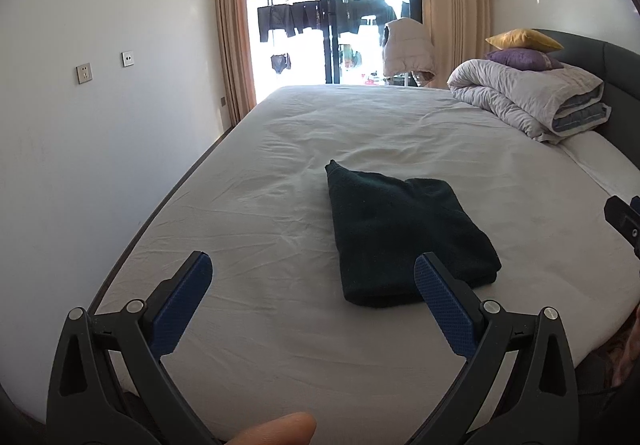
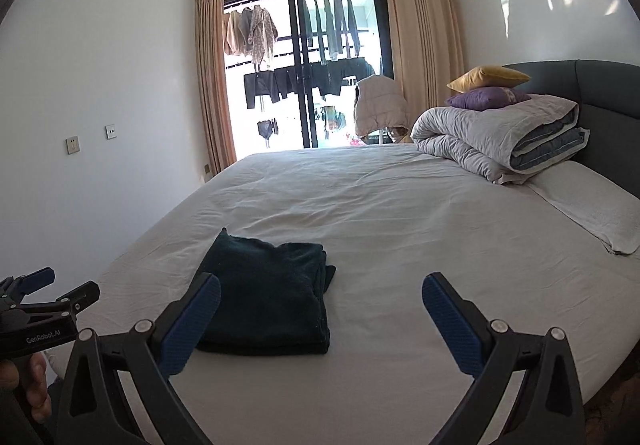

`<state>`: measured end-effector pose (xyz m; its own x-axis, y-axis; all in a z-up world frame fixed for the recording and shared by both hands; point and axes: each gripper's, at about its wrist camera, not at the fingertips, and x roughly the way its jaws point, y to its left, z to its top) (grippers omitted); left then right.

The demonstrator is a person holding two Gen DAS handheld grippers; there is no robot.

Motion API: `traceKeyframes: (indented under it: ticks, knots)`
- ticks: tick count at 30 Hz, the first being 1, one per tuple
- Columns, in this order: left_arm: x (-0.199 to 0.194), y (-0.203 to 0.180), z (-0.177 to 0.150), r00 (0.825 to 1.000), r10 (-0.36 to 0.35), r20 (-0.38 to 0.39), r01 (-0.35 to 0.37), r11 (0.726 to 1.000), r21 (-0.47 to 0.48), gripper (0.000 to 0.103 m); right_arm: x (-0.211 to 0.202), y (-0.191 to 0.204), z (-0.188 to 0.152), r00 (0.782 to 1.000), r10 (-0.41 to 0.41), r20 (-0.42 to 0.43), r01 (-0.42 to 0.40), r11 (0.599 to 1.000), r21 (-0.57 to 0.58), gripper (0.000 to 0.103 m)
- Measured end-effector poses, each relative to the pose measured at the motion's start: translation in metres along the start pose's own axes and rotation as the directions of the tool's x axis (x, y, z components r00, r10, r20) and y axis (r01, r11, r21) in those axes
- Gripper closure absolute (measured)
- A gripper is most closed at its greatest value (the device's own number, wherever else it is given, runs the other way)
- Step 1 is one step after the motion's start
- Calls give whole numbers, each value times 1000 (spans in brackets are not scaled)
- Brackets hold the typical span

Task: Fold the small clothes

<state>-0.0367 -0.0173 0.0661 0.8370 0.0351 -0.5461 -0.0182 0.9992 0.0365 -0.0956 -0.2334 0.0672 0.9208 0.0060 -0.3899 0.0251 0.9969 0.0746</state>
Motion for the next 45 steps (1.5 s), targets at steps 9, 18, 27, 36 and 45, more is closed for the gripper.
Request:
traceKeyframes:
  ticks: [9,18,27,36,45]
  knots:
    - [17,3,-16,997,-36,-66,34,999,-24,0,-3,17,-15,996,-19,-87,19,1000,1,0]
    - [49,9,-37,989,-58,-134,52,997,-51,0,9,46,-38,986,-12,-168,4,999,-47,0]
    - [71,17,-45,984,-58,-171,47,997,-69,0,31,53,-53,970,-24,-244,8,998,-66,0]
    - [86,16,-48,979,-61,-192,49,996,-69,0,45,47,-62,954,-28,-298,18,999,-37,0]
    - [88,13,-49,979,-56,-197,45,997,-62,0,46,45,-65,951,-22,-309,14,1000,-26,0]
